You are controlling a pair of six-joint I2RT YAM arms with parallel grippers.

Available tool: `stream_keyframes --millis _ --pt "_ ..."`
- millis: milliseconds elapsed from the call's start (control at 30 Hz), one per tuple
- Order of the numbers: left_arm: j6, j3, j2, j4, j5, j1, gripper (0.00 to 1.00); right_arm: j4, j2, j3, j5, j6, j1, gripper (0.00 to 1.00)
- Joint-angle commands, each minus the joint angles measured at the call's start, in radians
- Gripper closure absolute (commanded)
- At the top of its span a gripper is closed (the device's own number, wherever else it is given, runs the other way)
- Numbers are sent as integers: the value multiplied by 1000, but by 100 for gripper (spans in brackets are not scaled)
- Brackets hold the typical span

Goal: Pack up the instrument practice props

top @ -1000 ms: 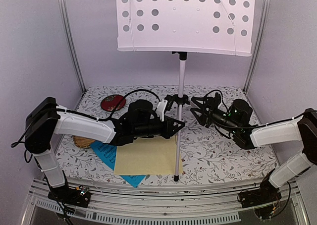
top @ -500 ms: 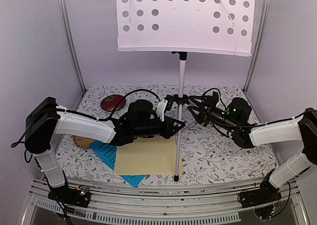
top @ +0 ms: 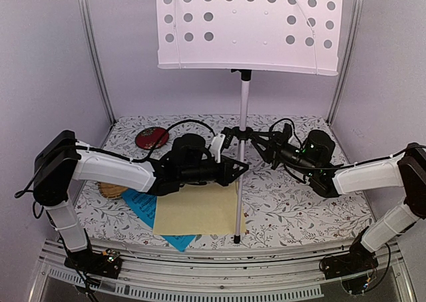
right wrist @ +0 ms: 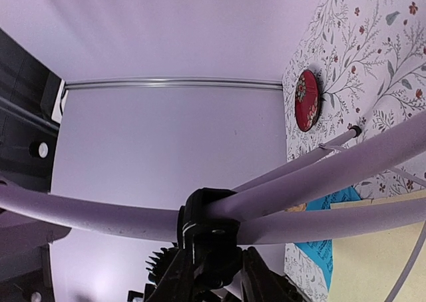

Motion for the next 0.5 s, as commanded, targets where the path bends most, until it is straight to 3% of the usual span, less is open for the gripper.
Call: stream_keyframes --millis 0,100,233,367,467 --pt "99 -10 6 -18 -26 -4 96 31 16 43 -1 -2 15 83" --pt "98 -11 6 -18 -27 -3 96 39 22 42 -3 3 15 93" --pt "98 -11 7 -18 -27 -4 96 51 30 37 -9 9 17 94" --pt "98 -14 5 -20 -28 -3 95 74 38 31 -16 9 16 77" --pt "99 -14 3 -20 -27 -4 95 81 37 23 -18 3 16 75"
